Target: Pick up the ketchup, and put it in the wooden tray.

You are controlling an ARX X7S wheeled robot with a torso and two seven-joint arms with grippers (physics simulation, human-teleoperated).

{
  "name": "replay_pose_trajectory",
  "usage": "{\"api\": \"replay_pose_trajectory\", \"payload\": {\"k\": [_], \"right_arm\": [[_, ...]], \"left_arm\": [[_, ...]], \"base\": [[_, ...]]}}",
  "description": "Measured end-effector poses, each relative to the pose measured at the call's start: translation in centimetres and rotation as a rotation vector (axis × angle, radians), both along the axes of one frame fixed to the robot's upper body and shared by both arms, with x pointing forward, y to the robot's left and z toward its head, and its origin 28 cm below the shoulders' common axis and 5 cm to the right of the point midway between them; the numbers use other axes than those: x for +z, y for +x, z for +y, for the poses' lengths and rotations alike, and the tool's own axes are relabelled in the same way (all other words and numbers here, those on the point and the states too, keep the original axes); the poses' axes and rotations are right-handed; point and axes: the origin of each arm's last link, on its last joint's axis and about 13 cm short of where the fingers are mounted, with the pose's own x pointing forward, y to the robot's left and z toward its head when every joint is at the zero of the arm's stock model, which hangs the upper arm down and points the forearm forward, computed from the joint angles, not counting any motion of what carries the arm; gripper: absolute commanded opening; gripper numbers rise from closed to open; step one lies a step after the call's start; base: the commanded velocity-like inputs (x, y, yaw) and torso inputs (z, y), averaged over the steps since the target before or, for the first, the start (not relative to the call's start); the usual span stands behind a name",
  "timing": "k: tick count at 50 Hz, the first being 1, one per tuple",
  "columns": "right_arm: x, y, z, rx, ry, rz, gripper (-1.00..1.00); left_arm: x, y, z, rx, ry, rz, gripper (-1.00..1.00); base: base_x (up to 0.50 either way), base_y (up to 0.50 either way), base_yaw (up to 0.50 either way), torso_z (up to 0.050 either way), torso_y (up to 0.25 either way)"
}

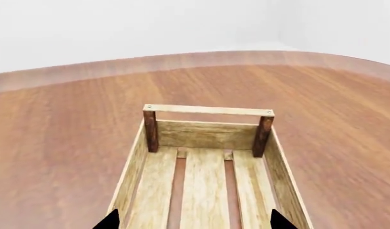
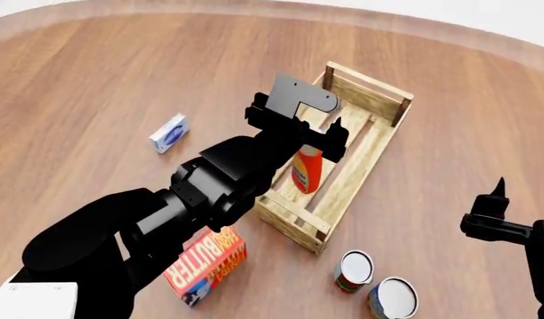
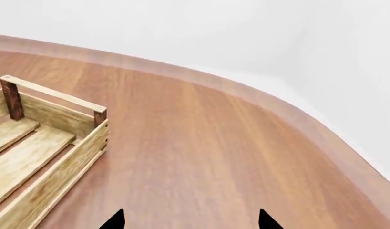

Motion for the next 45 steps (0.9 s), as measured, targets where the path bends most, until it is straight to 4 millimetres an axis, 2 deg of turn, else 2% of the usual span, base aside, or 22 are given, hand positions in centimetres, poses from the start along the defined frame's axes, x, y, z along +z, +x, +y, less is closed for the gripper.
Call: {"api": "replay_pose_trajectory", "payload": {"k": [21, 31, 37, 41, 45], "right_arm": [[0.0, 0.1, 0.0, 0.020, -0.004, -0.030, 1.00], [0.0, 0.1, 0.0, 0.061, -0.008, -0.065, 1.00], [0.0, 0.2, -0.1, 0.094, -0.014, -0.091, 1.00], [0.0, 0.2, -0.1, 0.116, -0.019, -0.106, 1.00], [-0.5, -0.8, 0.1, 0.128, -0.025, -0.119, 1.00]], "left_arm": [[0.0, 0.0, 0.0, 0.000, 0.000, -0.001, 1.00], [4.6, 0.9, -0.1, 0.121, -0.139, -0.275, 1.00], [5.4, 1.2, 0.8, 0.190, -0.166, -0.350, 1.00], [4.9, 0.6, 2.2, 0.237, -0.170, -0.371, 1.00], [3.9, -0.6, 3.9, 0.277, -0.172, -0.374, 1.00]], "base": [[0.00, 0.00, 0.00, -0.001, 0.247], [0.00, 0.00, 0.00, -0.006, 0.250], [0.00, 0.00, 0.00, -0.009, 0.250], [0.00, 0.00, 0.00, -0.009, 0.250], [0.00, 0.00, 0.00, -0.009, 0.250]]}}
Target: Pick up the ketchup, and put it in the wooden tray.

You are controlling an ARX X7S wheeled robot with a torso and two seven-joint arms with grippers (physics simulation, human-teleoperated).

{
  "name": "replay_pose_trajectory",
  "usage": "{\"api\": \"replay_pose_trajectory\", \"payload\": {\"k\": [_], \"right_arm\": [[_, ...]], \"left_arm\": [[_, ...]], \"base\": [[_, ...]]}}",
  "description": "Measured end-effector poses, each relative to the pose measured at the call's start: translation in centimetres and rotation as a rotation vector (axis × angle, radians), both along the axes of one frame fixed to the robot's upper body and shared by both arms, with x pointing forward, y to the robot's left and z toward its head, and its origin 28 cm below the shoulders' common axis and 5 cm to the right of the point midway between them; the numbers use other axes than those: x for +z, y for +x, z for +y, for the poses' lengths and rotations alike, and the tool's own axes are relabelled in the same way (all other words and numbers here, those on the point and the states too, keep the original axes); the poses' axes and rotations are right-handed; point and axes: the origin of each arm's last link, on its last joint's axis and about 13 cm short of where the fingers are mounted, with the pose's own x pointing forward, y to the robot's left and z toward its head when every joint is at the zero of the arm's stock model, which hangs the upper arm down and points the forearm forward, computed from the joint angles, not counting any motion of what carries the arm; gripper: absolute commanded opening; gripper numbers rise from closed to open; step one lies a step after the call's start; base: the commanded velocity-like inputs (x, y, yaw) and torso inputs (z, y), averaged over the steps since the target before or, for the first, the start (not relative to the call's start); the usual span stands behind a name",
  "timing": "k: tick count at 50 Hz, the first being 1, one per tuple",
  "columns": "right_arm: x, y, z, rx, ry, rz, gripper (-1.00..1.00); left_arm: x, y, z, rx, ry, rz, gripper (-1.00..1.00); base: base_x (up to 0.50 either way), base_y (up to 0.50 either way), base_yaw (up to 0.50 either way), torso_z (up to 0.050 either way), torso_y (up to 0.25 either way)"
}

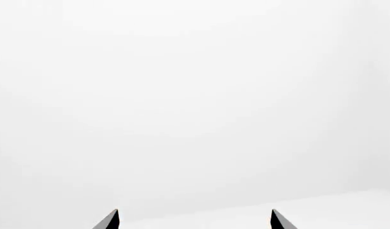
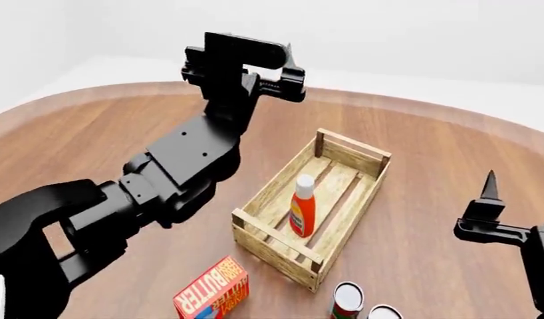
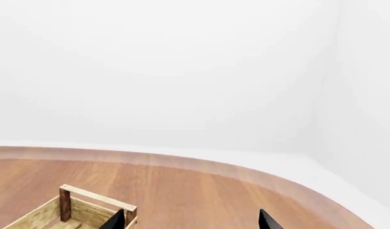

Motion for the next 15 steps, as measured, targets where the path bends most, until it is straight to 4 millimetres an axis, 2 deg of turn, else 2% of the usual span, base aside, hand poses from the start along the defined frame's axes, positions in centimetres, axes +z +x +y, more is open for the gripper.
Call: {"api": "replay_pose_trajectory", "payload": {"k": [6, 15], "right_arm": [[-1.2, -1.3, 0.7, 0.018, -0.004, -0.019, 1.00], [-2.4, -3.0, 1.5, 0.047, -0.011, -0.044, 1.00]], "left_arm": [[-2.3, -2.6, 2.5, 0.048, -0.009, 0.021, 1.00], [-6.4, -7.8, 5.3, 0.089, -0.014, 0.088, 1.00]], "base": [[0.00, 0.00, 0.00, -0.009, 0.225], [0.00, 0.00, 0.00, -0.009, 0.177]]}}
